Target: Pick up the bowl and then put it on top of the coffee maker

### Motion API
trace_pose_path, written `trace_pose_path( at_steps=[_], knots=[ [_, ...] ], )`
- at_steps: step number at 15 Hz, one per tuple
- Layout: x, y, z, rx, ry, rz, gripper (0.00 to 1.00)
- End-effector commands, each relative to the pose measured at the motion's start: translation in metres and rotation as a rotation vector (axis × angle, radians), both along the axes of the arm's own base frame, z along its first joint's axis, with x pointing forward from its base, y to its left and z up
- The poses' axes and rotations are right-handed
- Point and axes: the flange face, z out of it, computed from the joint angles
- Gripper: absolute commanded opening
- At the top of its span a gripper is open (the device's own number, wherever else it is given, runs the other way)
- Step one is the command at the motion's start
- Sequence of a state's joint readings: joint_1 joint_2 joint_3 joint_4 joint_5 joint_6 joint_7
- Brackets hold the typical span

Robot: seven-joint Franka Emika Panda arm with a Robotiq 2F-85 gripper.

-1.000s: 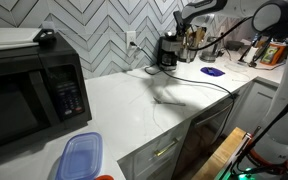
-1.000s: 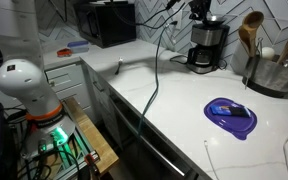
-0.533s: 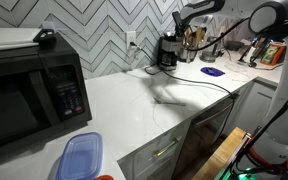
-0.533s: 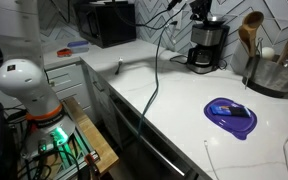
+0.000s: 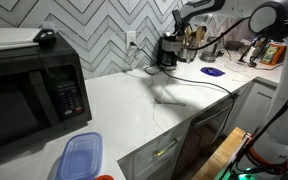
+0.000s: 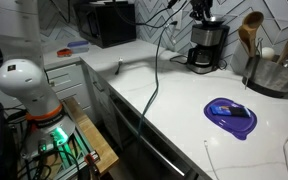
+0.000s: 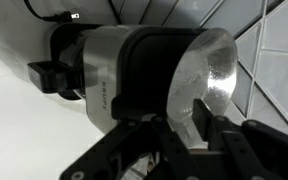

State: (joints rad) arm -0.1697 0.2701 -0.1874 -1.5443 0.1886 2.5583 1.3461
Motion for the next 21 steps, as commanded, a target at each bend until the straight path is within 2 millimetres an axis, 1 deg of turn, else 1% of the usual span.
trace_pose_path(
  at_steps=[1, 3, 5, 6, 10, 12, 14, 17, 20, 21],
  knots=[
    [-0.012, -0.005, 0.017, -0.009, 0.020, -0.002, 0.65],
    [-0.023, -0.002, 0.028, 0.007, 0.050, 0.040, 0.79],
    [-0.042, 0.005, 0.042, 0.018, 0.119, 0.159, 0.94],
    [-0.054, 0.007, 0.049, 0.004, 0.143, 0.209, 0.99],
    [-0.102, 0.009, 0.084, -0.077, 0.222, 0.419, 1.00],
    [-0.126, 0.008, 0.095, -0.128, 0.256, 0.518, 1.00],
    [-0.149, 0.004, 0.102, -0.181, 0.282, 0.620, 1.00],
    [-0.182, -0.012, 0.104, -0.249, 0.303, 0.780, 1.00],
    [-0.211, -0.038, 0.098, -0.322, 0.326, 0.934, 1.00],
    [-0.218, -0.047, 0.095, -0.348, 0.325, 0.983, 1.00]
  ],
)
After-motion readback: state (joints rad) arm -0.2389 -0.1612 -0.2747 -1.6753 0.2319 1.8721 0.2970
